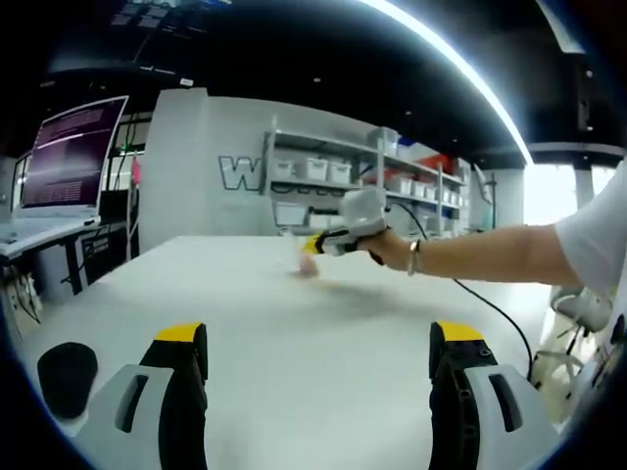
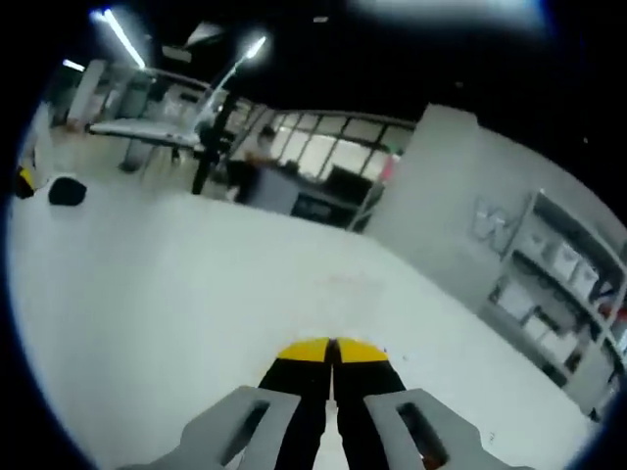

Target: Open the resealable bag by pulling the two sides of the seal apart until the entire bag opening is separated and visibly accessible.

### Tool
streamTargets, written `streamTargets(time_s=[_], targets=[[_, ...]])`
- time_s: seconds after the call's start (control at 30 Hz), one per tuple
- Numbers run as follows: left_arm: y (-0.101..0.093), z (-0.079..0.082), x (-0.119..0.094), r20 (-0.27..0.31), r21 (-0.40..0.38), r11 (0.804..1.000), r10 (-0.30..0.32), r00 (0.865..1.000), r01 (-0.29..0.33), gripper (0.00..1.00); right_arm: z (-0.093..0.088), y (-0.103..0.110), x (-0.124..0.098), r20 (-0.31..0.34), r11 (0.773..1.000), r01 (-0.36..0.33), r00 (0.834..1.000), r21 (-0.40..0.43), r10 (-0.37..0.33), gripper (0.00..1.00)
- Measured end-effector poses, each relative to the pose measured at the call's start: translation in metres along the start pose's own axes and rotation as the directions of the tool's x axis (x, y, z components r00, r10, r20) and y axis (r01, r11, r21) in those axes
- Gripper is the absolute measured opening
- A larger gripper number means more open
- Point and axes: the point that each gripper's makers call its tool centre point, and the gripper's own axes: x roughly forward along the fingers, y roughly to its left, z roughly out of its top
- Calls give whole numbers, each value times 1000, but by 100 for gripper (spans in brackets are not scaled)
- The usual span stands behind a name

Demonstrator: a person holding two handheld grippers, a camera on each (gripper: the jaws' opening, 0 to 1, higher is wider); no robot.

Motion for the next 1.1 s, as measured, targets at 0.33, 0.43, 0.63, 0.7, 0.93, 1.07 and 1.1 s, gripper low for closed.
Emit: streamTargets(time_s=[0.33,0.43,0.63,0.7,0.93,1.07,1.1], targets=[[-6,5,-1,8,9,1000,-9,1000,9,92,18,-15,-7,54,998,17,998,53,-20,0],[-6,7,-3,11,11,1000,-6,1000,6,92,20,-15,-7,62,998,16,998,67,-20,0],[-6,5,-5,9,9,1000,-3,1000,3,92,18,-17,-12,65,996,26,997,90,-32,0],[-6,5,-6,9,8,1000,-3,1000,3,92,19,-18,-14,69,994,28,997,108,-35,0],[-7,6,-7,10,9,1000,-4,1000,4,92,22,-21,-20,72,993,38,996,115,-47,0],[-7,5,-8,10,9,1000,-2,1000,2,92,23,-23,-22,70,993,47,996,111,-55,0],[-7,5,-9,8,8,1000,-2,1000,2,92,23,-24,-23,70,993,48,996,111,-56,0]])
